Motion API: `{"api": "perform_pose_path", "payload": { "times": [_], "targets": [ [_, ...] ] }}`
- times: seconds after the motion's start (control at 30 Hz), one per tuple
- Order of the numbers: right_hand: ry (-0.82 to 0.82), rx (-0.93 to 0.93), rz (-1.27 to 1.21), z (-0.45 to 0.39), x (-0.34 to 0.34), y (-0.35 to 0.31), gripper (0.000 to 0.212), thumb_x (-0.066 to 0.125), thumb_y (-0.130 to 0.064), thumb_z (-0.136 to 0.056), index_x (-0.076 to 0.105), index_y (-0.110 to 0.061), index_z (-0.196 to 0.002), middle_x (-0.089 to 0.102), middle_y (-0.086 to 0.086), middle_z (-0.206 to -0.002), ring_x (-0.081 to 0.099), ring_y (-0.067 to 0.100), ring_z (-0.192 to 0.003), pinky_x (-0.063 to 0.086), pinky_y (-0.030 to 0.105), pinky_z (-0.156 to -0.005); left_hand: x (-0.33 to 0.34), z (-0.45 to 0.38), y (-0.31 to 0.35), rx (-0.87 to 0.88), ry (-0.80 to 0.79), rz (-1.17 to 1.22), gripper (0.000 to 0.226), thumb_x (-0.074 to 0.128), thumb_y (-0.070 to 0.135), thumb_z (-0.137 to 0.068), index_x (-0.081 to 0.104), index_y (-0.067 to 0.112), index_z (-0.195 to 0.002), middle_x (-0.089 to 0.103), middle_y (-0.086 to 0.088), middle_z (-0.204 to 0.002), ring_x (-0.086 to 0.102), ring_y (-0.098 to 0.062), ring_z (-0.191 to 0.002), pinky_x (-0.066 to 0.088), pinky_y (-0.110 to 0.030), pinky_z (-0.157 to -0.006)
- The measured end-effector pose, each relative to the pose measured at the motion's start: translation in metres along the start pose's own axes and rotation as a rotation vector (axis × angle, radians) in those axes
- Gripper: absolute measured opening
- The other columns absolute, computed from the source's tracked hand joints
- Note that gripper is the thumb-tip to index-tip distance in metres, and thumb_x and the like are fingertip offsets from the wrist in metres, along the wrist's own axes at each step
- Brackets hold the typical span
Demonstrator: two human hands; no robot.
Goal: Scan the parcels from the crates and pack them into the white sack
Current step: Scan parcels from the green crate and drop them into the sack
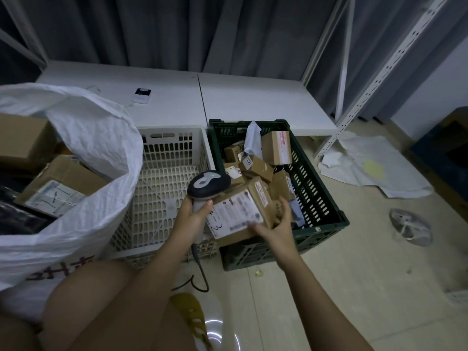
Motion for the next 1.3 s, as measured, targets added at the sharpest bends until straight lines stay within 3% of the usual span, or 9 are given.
{"api": "perform_pose_path", "payload": {
  "times": [0.07,0.17,0.23,0.37,0.57,0.87,1.03,1.17,1.3],
  "targets": [
    [0.094,-0.050,-0.044,-0.012,-0.011,-0.029,0.083,0.080,-0.019,-0.077,0.030,-0.030,-0.142,0.045,-0.004,-0.129,0.054,0.010,-0.107,0.057,0.030,-0.082,0.001,0.003,0.008,0.035,0.009,0.025,0.038,0.054,0.012,-0.095,0.046,0.021,-0.130,0.059,0.003,-0.119,0.056,-0.017,-0.112,0.044,-0.036,-0.099],
    [0.082,-0.140,0.009,-0.030,-0.017,-0.072,0.053,0.074,-0.016,-0.083,0.049,-0.020,-0.130,0.055,0.000,-0.120,0.058,0.006,-0.098,0.055,0.018,-0.066,0.002,0.008,0.021,0.076,0.022,0.068,0.034,0.054,0.010,-0.095,0.046,0.023,-0.124,0.059,0.011,-0.111,0.056,-0.010,-0.103,0.044,-0.025,-0.088],
    [0.029,-0.168,0.063,-0.040,-0.017,-0.083,0.047,0.074,-0.014,-0.084,0.055,-0.017,-0.127,0.057,-0.004,-0.111,0.060,0.003,-0.090,0.052,0.012,-0.060,-0.001,0.010,0.023,0.079,0.040,0.077,0.034,0.054,0.010,-0.094,0.046,0.024,-0.124,0.059,0.007,-0.114,0.056,-0.013,-0.107,0.044,-0.028,-0.093],
    [-0.014,-0.107,0.152,-0.054,-0.019,-0.067,0.053,0.075,-0.015,-0.083,0.055,-0.015,-0.132,0.055,-0.004,-0.112,0.057,0.005,-0.095,0.052,0.011,-0.062,-0.006,0.012,0.019,0.064,0.050,0.071,0.035,0.054,0.009,-0.094,0.046,0.024,-0.125,0.059,-0.004,-0.123,0.056,-0.025,-0.114,0.044,-0.040,-0.102],
    [0.018,-0.069,0.218,-0.063,-0.026,-0.044,0.057,0.071,-0.023,-0.088,0.049,-0.014,-0.139,0.052,0.001,-0.125,0.053,0.019,-0.114,0.048,0.026,-0.087,0.005,0.019,0.014,0.045,-0.094,-0.053,0.032,0.057,0.012,-0.093,0.051,0.026,-0.122,0.063,-0.003,-0.119,0.060,-0.024,-0.112,0.046,-0.042,-0.100],
    [-0.023,-0.069,0.233,-0.070,-0.028,-0.039,0.047,0.065,-0.019,-0.092,0.049,-0.010,-0.135,0.055,0.007,-0.124,0.056,0.014,-0.101,0.047,0.004,-0.059,0.029,0.030,0.009,0.019,-0.221,-0.186,0.045,0.052,0.016,-0.096,0.038,0.019,-0.138,0.057,-0.005,-0.129,0.057,-0.017,-0.111,0.043,-0.034,-0.103],
    [-0.027,-0.066,0.239,-0.069,-0.030,-0.034,0.049,0.065,-0.021,-0.092,0.048,-0.013,-0.137,0.053,0.005,-0.124,0.055,0.015,-0.104,0.049,0.008,-0.062,0.031,0.029,0.005,0.009,-0.228,-0.193,0.052,0.053,0.017,-0.095,0.033,0.019,-0.143,0.053,-0.005,-0.135,0.052,-0.022,-0.123,0.039,-0.042,-0.108],
    [-0.019,-0.045,0.248,-0.070,-0.034,-0.028,0.052,0.066,-0.025,-0.091,0.047,-0.016,-0.139,0.054,0.007,-0.129,0.057,0.019,-0.109,0.048,0.012,-0.068,0.033,0.030,0.008,0.005,-0.233,-0.180,0.047,0.052,0.014,-0.096,0.036,0.019,-0.140,0.056,-0.002,-0.129,0.056,-0.018,-0.116,0.047,-0.027,-0.097],
    [-0.021,-0.039,0.252,-0.073,-0.036,-0.024,0.053,0.068,-0.027,-0.090,0.048,-0.017,-0.138,0.054,0.010,-0.132,0.059,0.021,-0.112,0.050,0.015,-0.072,0.031,0.029,0.005,-0.005,-0.218,-0.196,0.048,0.053,0.016,-0.095,0.037,0.017,-0.141,0.056,-0.006,-0.130,0.055,-0.023,-0.119,0.044,-0.040,-0.104]
  ]
}}
Point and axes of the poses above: each hand's wrist, its own z-axis away from the middle knuckle, its own x-axis out of the palm, y = z × x, the point moved 7 cm from there along -z, towards the middle knuckle
